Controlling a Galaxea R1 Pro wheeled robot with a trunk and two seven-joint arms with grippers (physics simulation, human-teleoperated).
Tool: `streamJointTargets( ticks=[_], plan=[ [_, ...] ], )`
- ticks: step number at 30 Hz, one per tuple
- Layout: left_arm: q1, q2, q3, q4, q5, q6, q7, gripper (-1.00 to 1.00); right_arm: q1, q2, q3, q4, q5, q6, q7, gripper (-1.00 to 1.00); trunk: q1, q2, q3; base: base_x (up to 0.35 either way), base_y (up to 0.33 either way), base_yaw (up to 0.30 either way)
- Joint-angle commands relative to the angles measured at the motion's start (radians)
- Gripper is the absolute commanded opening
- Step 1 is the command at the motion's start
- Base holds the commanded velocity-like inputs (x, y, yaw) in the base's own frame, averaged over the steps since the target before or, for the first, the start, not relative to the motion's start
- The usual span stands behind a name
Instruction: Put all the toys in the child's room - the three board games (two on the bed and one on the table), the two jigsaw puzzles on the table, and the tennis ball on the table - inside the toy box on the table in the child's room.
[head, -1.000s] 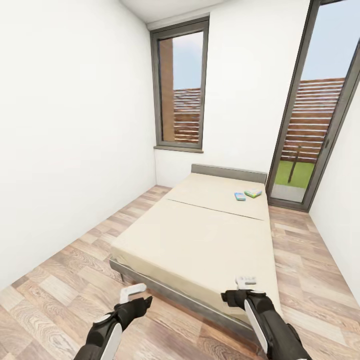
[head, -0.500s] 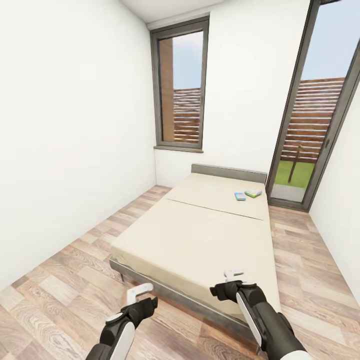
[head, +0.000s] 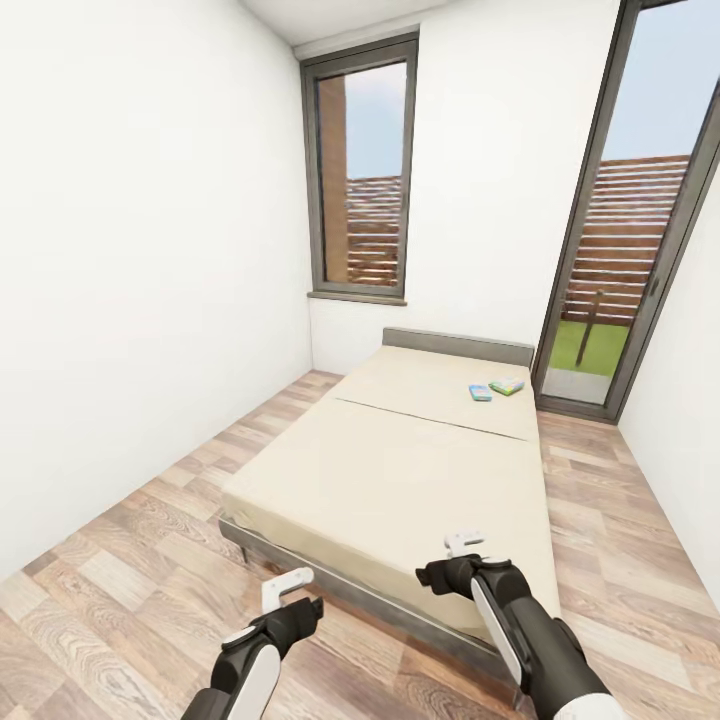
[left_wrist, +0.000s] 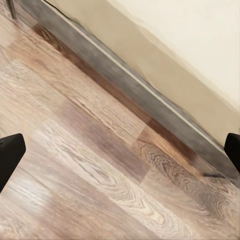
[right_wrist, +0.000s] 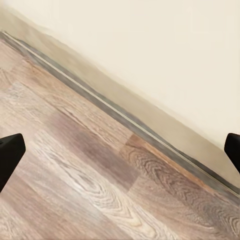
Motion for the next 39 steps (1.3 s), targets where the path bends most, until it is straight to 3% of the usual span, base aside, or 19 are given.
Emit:
streamJointTargets(
  ticks=[1, 20, 39],
  plan=[
    [0.000, 0.000, -0.003, -0.003, 0.016, 0.001, 0.012, 1.00, 0.000, -0.001, 0.000, -0.002, -0.001, 0.005, 0.003, 1.00, 0.000, -0.001, -0.001, 0.000, 0.000, 0.000],
    [0.008, 0.005, -0.010, -0.016, 0.041, -0.061, 0.022, 1.00, 0.003, 0.004, 0.012, -0.011, 0.002, 0.007, 0.005, 1.00, 0.000, -0.001, -0.001, 0.000, -0.016, 0.041],
    [0.011, 0.010, -0.036, -0.015, 0.040, -0.074, 0.024, 1.00, 0.002, 0.005, 0.014, -0.011, 0.007, 0.008, 0.004, 1.00, 0.000, -0.001, -0.001, 0.000, -0.270, 0.244]
  ],
)
